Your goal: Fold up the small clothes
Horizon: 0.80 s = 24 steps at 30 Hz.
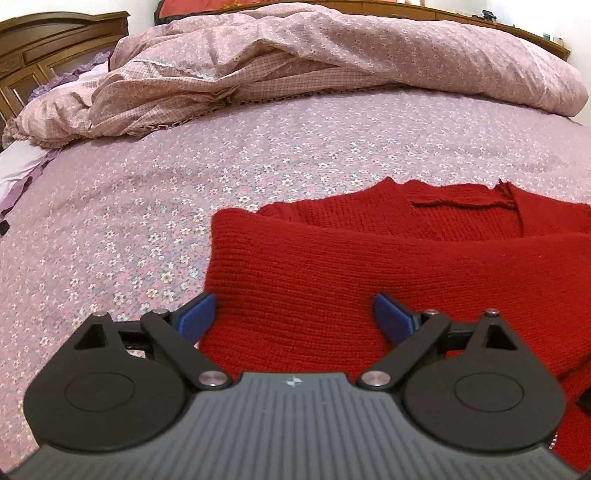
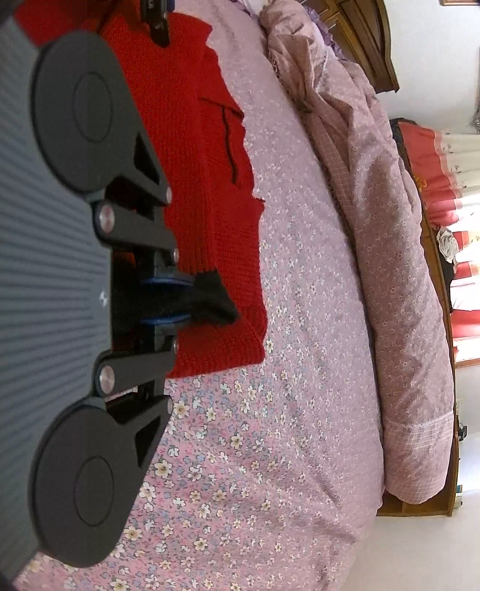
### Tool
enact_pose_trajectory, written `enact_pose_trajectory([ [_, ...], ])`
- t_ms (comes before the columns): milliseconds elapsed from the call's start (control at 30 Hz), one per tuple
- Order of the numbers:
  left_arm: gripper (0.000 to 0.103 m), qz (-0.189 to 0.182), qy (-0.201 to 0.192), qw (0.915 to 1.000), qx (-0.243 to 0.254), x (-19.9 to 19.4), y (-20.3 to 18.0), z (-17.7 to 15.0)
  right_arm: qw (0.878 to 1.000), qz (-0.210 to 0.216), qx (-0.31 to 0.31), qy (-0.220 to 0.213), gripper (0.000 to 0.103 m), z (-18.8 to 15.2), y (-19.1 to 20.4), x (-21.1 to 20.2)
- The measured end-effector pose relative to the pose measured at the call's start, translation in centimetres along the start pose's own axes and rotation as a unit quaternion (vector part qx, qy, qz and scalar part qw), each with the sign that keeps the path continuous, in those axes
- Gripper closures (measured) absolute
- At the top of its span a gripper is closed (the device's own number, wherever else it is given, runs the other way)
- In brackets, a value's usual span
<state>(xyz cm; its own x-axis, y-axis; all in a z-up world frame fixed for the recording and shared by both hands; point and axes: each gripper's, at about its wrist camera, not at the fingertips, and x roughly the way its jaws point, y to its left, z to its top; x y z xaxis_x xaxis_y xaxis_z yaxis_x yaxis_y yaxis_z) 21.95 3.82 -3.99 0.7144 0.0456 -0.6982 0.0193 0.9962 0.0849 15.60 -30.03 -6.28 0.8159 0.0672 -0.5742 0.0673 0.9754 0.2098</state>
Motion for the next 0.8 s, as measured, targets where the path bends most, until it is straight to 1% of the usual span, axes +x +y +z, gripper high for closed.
enact_pose_trajectory([
  [133,0.008,0.013,0.017,0.9998,-0.005,-1.5,0.4,-0.1,1.0,-0.002,0.02,0.001,0.076,0.2,0.0,-1.3],
  [200,0.008,0.019,0.023,0.9995,-0.006,-2.5,0.6,-0.3,1.0,-0.006,0.022,-0.002,0.068,-0.1,0.1,-2.5],
  [300,0.008,0.027,0.027,0.9992,-0.009,-4.1,1.1,-0.9,1.0,-0.01,0.019,-0.006,0.065,-0.7,0.0,-4.3],
  [400,0.008,0.026,0.031,0.9991,-0.014,-5.7,1.6,-1.7,1.0,-0.015,0.018,-0.008,0.061,-1.3,-0.3,-6.3],
  [567,0.008,0.024,0.032,0.9989,-0.023,-8.3,2.3,-3.0,1.0,-0.023,0.019,-0.007,0.06,-2.4,-0.5,-9.3],
  [800,0.008,0.025,0.03,0.9987,-0.034,-11.7,3.4,-5.0,1.0,-0.019,0.009,-0.005,0.059,-3.7,-0.1,-12.8],
])
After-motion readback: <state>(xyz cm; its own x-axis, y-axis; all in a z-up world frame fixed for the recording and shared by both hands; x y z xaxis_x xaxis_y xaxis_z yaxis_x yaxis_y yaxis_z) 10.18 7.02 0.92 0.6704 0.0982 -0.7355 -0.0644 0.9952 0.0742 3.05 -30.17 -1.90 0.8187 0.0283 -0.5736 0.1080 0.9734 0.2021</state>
